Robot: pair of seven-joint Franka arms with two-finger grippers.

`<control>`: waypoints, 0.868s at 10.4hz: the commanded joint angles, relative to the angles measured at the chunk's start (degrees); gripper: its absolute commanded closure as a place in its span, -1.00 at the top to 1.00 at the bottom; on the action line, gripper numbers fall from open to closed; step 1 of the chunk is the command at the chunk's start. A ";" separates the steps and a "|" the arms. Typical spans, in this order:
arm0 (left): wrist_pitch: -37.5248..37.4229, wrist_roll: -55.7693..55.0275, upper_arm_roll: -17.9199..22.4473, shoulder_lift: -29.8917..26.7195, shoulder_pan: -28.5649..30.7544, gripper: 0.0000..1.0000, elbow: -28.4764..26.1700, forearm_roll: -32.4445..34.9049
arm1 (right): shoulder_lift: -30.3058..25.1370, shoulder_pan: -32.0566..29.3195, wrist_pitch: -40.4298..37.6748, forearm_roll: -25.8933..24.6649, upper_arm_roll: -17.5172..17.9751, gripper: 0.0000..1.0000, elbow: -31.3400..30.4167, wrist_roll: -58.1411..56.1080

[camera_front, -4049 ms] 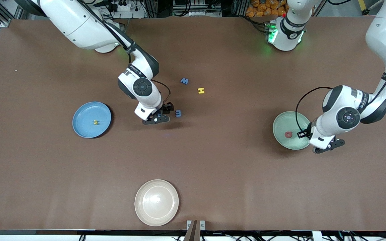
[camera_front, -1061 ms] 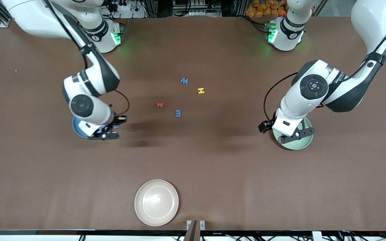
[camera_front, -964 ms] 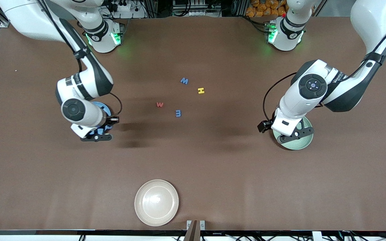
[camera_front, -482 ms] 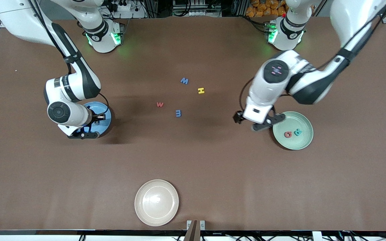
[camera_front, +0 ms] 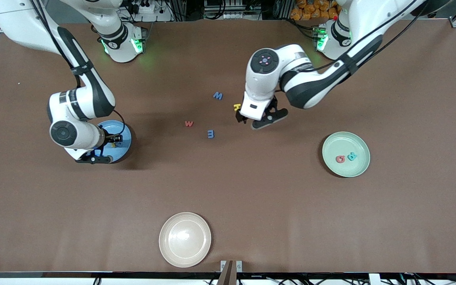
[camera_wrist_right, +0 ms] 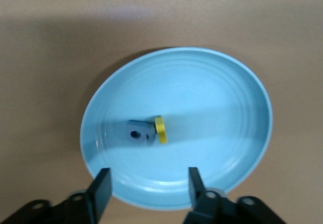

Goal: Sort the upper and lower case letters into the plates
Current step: 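Reach the left gripper to the yellow H and close on it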

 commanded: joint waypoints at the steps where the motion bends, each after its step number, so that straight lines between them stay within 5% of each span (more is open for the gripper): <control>1: 6.59 -1.05 7.31 0.99 -9.34 1.00 -1.48 0.32 | -0.56 -0.80 -9.63 9.47 -3.10 1.00 7.27 -1.02; 3: 13.03 0.09 10.15 3.00 -12.36 1.00 -2.98 0.85 | 1.46 -0.70 -11.08 9.07 -4.60 1.00 11.94 -0.58; 9: 13.22 1.50 11.30 3.53 -17.11 1.00 -9.31 8.94 | 1.64 5.08 -11.43 5.73 -4.88 1.00 16.18 8.60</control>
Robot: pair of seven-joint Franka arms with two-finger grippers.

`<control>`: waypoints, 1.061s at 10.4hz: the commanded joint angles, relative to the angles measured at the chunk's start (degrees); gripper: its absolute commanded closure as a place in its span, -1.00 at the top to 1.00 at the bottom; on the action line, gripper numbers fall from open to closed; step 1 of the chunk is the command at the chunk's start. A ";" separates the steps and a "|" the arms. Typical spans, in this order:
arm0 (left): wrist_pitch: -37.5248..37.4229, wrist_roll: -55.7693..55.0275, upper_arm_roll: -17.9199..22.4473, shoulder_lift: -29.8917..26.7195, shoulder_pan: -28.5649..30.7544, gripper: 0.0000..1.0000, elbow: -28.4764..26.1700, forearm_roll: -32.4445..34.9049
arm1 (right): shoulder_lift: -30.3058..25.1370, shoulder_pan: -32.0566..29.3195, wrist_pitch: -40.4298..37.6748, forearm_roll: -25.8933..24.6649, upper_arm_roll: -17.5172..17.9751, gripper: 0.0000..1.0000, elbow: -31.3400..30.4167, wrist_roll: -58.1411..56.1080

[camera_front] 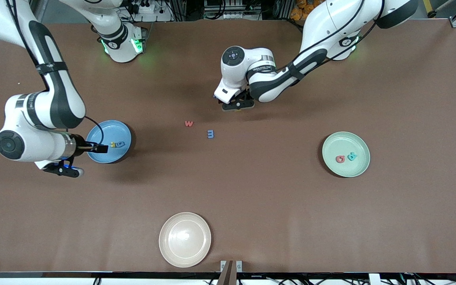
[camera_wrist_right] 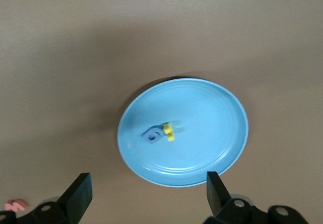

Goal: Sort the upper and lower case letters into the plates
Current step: 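Reach the left gripper to the yellow H and close on it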

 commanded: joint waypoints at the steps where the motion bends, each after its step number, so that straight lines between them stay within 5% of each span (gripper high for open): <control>1: 1.02 -0.45 0.46 -0.65 -0.62 1.00 -2.04 2.41 | 0.44 2.69 -1.57 -0.50 0.05 1.00 2.38 9.88; 11: 3.84 0.61 5.64 0.67 -3.95 0.58 -0.38 4.09 | 2.29 10.69 -0.78 4.96 0.40 1.00 2.21 48.48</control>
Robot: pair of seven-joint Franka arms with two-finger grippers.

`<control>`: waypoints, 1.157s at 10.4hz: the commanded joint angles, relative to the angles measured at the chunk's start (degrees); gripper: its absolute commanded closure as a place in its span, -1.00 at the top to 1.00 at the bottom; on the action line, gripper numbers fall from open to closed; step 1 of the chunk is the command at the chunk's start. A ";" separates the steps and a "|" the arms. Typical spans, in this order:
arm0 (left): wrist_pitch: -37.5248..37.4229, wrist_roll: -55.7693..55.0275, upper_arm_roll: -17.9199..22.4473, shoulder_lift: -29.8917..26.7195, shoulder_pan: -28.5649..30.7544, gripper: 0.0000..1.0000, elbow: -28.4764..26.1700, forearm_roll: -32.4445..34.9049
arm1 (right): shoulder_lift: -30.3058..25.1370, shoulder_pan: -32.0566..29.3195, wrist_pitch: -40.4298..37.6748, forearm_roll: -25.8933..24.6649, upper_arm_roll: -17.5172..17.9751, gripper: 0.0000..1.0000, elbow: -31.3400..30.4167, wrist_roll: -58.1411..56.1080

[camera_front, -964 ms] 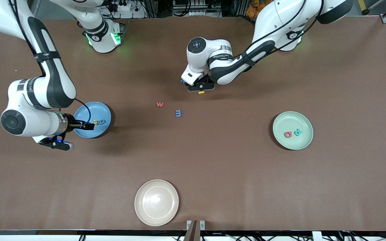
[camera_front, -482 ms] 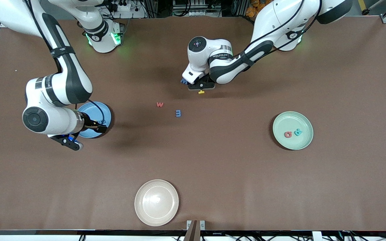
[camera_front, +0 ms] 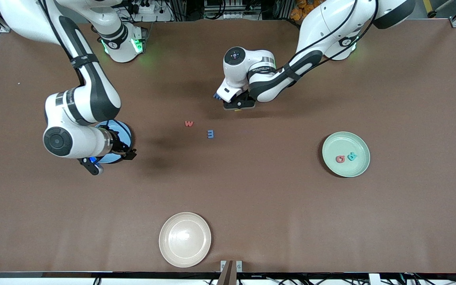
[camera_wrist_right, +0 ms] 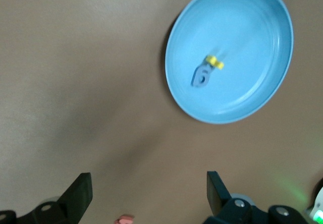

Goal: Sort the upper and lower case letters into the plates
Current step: 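Reach the left gripper to the yellow H and close on it, then lift the yellow H with the left gripper while the right gripper reaches the m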

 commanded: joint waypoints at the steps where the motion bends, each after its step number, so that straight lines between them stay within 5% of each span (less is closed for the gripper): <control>1: 1.36 0.31 1.68 0.52 -1.41 0.50 1.09 1.67 | 1.12 2.74 -0.30 1.21 0.02 1.00 1.15 6.96; 7: 2.34 -0.83 1.68 1.75 -1.50 0.16 1.97 0.79 | 4.29 11.63 6.56 1.04 0.46 1.00 0.62 15.33; 8: 2.60 -0.83 1.68 1.75 -1.50 -0.10 1.97 0.79 | 4.37 12.24 7.52 1.04 0.54 1.00 0.01 15.59; 10: 2.52 -1.00 1.68 1.75 -1.42 -1.00 1.97 0.70 | 4.46 14.18 11.55 1.04 0.54 1.00 -3.05 20.93; 12: 2.43 -2.93 1.68 1.14 -1.15 -1.00 1.88 0.70 | 4.38 13.66 11.75 1.21 0.54 1.00 -3.77 24.53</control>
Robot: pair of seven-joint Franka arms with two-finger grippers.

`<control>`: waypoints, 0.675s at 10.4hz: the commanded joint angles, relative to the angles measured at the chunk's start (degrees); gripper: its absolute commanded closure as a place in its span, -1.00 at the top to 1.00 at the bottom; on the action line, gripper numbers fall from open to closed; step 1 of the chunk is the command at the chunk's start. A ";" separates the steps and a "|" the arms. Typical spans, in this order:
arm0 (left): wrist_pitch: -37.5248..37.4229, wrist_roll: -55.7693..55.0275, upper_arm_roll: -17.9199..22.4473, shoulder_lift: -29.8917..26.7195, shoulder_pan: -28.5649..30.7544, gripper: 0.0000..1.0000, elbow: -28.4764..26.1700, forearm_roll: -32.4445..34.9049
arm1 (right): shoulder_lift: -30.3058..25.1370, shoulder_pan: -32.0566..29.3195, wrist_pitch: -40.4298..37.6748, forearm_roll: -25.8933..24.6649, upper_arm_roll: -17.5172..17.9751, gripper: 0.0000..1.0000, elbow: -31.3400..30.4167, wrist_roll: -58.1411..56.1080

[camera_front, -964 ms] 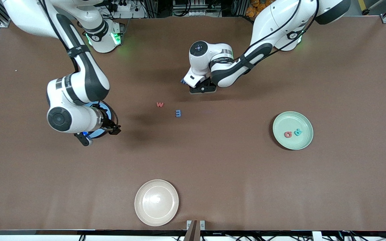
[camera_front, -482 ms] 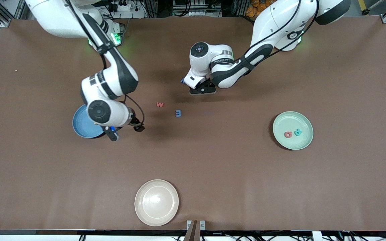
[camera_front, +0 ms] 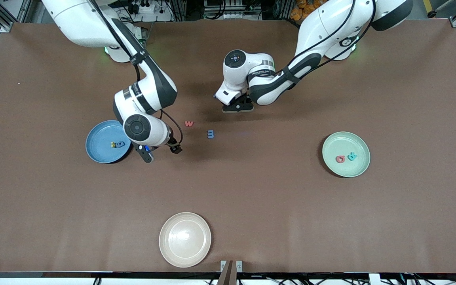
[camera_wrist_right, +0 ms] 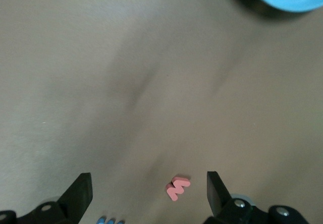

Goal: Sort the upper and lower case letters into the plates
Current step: 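Lift the yellow H with the left gripper while the right gripper reaches the m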

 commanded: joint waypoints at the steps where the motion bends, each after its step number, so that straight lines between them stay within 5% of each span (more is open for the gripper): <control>1: -0.41 -2.01 0.21 -0.80 0.64 -1.00 0.40 0.66 | -0.30 -0.07 0.96 0.46 0.03 1.00 -1.15 9.01; 5: -3.22 2.27 -0.32 -7.22 8.17 -1.00 0.57 0.49 | -0.56 1.24 1.23 0.46 0.03 1.00 -2.73 14.78; 7: -3.92 7.19 -7.31 -8.19 19.30 -1.00 1.10 -1.96 | -1.70 1.07 5.78 0.02 3.00 1.00 -5.71 17.05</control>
